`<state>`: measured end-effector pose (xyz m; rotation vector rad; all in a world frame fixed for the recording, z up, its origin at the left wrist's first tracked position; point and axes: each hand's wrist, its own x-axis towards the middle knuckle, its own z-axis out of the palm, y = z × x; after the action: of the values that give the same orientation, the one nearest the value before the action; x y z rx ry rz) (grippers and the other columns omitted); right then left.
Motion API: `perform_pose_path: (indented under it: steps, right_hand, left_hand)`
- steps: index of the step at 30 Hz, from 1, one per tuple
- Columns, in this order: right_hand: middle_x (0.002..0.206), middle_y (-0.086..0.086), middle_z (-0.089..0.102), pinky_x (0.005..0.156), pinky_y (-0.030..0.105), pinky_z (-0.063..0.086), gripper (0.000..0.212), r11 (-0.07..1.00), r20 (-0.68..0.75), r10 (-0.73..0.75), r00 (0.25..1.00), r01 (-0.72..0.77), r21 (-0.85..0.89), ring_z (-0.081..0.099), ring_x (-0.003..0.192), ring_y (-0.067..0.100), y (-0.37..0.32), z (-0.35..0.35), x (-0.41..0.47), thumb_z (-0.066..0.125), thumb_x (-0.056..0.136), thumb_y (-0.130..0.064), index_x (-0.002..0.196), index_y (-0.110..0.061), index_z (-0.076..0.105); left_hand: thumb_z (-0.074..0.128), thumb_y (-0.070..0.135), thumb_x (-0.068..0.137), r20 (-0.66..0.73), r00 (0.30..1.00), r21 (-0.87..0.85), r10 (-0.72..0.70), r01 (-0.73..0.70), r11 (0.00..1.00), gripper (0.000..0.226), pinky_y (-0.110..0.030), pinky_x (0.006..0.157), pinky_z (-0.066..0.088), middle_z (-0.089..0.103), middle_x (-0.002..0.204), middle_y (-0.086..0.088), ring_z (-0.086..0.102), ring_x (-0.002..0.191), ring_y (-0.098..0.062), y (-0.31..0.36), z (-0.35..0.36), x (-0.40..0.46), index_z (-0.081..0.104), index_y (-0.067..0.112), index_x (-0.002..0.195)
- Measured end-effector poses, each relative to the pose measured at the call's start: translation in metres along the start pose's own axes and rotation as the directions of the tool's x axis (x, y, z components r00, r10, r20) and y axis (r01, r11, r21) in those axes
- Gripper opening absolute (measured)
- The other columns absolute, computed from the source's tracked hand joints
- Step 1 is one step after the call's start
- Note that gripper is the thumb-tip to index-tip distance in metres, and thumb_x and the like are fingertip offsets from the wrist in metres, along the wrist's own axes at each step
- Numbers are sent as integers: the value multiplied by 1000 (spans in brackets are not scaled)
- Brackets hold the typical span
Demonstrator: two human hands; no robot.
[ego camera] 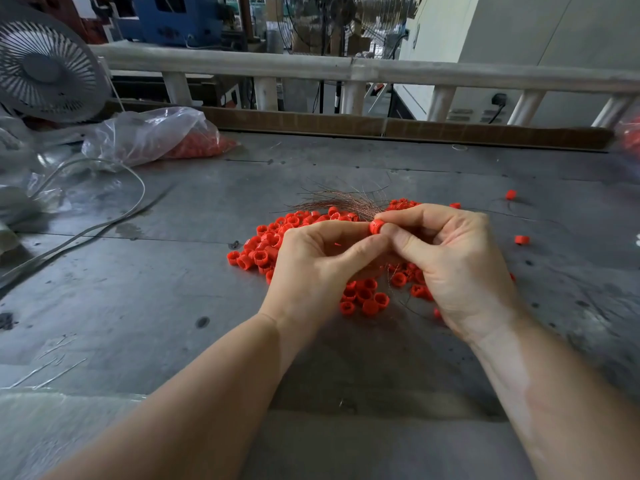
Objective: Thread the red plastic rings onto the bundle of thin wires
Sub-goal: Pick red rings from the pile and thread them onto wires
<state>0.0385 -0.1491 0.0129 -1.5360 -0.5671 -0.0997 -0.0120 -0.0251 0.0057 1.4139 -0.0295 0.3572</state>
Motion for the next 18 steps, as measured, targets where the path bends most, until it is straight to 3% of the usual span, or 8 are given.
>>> perform_pose_path:
  steps: [3,5,8,15,18]
  right_hand:
    - [79,-1,74,70,20,53,19,999,29,32,999,-33,22,70,78,12,1,0,0,64,84,-6,82,-22,73]
    - [80,1,74,66,19,53,19,992,52,83,995,-87,94,70,77,14,2,0,0,60,86,-7,83,-20,74]
    - [82,4,74,65,22,53,19,984,71,113,991,-122,130,69,80,19,2,-1,0,59,86,-12,82,-20,75]
    - [79,5,73,61,19,51,21,976,86,128,988,-141,167,69,76,16,2,-1,0,69,70,-37,81,-20,77]
    - [77,5,73,69,30,56,26,977,67,130,989,-139,159,70,76,19,4,-1,0,72,62,-41,78,-21,76]
  left_hand:
    - [66,8,78,-9,999,-71,-49,48,996,14,-28,68,59,73,81,-15,71,75,-23,-4,-1,2,70,3,91]
    - [66,16,74,17,996,-118,-86,88,989,21,-30,70,59,73,82,-14,71,76,-25,-5,-1,3,71,4,91]
    - [64,21,71,58,993,-167,-106,114,979,19,-24,64,57,73,77,-8,71,70,-17,-5,-3,3,73,10,84]
    - [64,23,69,45,994,-144,-98,104,984,24,-25,65,58,72,76,-7,69,69,-16,-7,-3,4,71,7,86]
    - [64,18,75,48,996,-107,-73,78,991,20,-22,63,56,72,75,-6,69,69,-15,-7,-2,3,70,6,89]
